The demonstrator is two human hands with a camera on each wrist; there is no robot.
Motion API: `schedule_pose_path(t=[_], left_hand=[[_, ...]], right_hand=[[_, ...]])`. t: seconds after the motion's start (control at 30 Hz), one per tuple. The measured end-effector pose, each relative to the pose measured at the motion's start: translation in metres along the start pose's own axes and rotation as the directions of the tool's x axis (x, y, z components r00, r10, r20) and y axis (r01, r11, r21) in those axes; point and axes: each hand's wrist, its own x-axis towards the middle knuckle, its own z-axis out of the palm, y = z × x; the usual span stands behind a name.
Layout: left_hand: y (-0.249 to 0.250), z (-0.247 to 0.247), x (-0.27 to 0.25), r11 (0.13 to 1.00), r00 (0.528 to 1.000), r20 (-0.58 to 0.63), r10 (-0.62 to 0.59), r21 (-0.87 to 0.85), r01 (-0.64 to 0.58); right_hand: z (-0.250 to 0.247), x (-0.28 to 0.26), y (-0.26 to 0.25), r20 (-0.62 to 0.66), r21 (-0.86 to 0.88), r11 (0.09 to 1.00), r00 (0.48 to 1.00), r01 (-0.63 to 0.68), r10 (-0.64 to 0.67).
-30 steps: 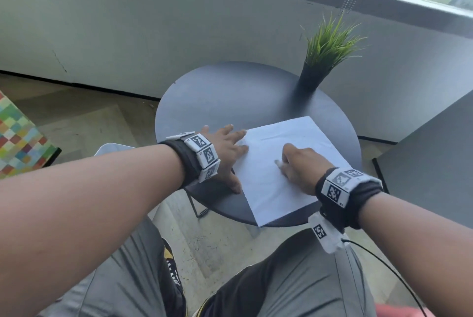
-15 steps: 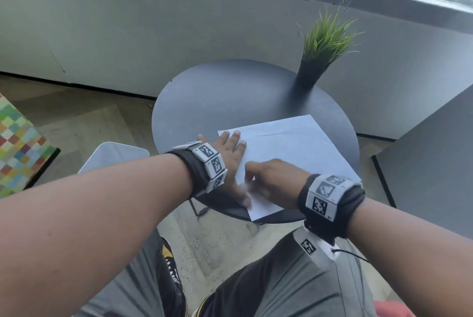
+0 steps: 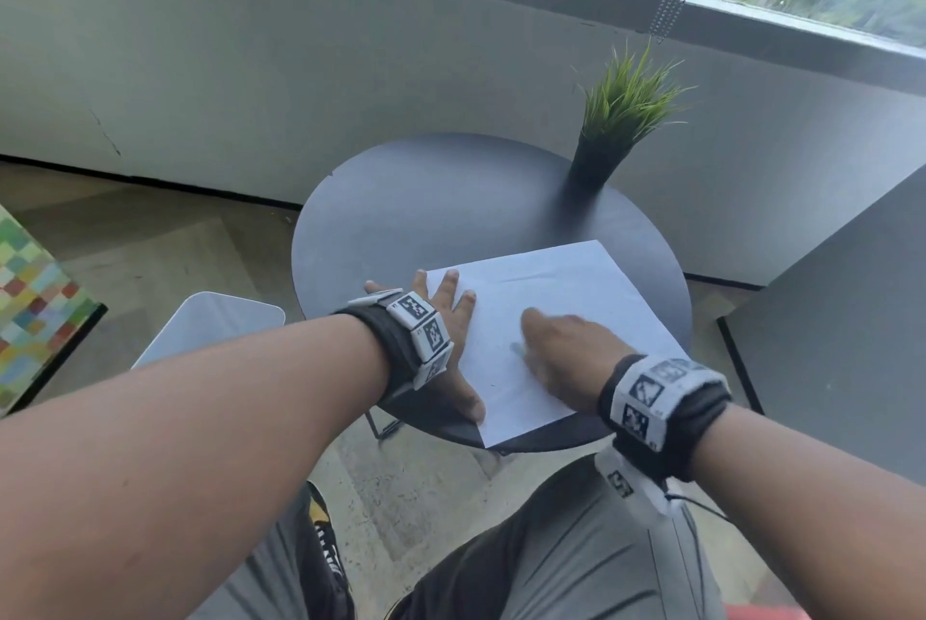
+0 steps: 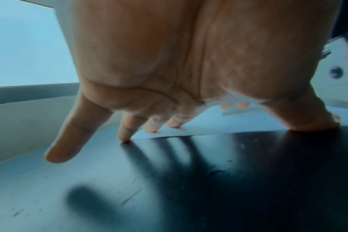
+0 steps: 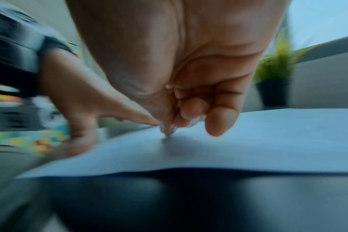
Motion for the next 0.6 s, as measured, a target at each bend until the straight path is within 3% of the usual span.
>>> schedule_pose_path(t=[0.07,0.1,0.13,0.23,0.27,0.4,0.43,0.57,0.6], left_hand=[[0.001,0.001,-0.002,1.000,1.000,-0.003,-0.006,-0.001,0.006],[0.001,0.001,-0.003,1.000,1.000,0.000,-0.006,-0.002,0.006],[0.001,-0.001,-0.003,1.000,1.000,0.006,-0.007,-0.008,0.007],[0.001,-0.003,-0.002,1.000,1.000,0.004,-0.009,-0.024,0.009],[0.001,-0.003,-0.002,1.000,1.000,0.007,-0.009,-0.022,0.009],[0.000,0.001,-0.003,1.000,1.000,0.017,-0.012,-0.017,0.012],[0.000,0.001,-0.004,1.000,1.000,0.015,-0.007,-0.018,0.007],[-0.002,0.000,-0.002,1.000,1.000,0.018,0.002,-0.024,-0.001],[-0.002,0.000,-0.002,1.000,1.000,0.018,0.002,-0.023,-0.001]], right_hand=[[0.007,-0.015,-0.029,0.097,-0.049,0.974,0.972,0.222,-0.216],[0.010,-0.019,-0.031,0.124,-0.051,0.964,0.959,0.263,-0.255],[0.008,-0.015,-0.024,0.111,-0.045,0.973,0.969,0.228,-0.222],[-0.002,0.004,0.008,0.026,0.045,0.996,0.997,-0.077,0.076],[-0.002,0.005,0.009,0.009,0.046,0.994,0.996,-0.094,0.094],[0.010,-0.017,-0.031,0.113,-0.009,0.979,0.973,0.204,-0.202],[0.010,-0.019,-0.030,0.125,-0.020,0.976,0.969,0.217,-0.213],[-0.002,-0.001,0.018,0.026,0.052,0.991,0.993,-0.119,0.118],[-0.001,-0.001,0.020,-0.005,0.054,0.989,0.991,-0.135,0.135]])
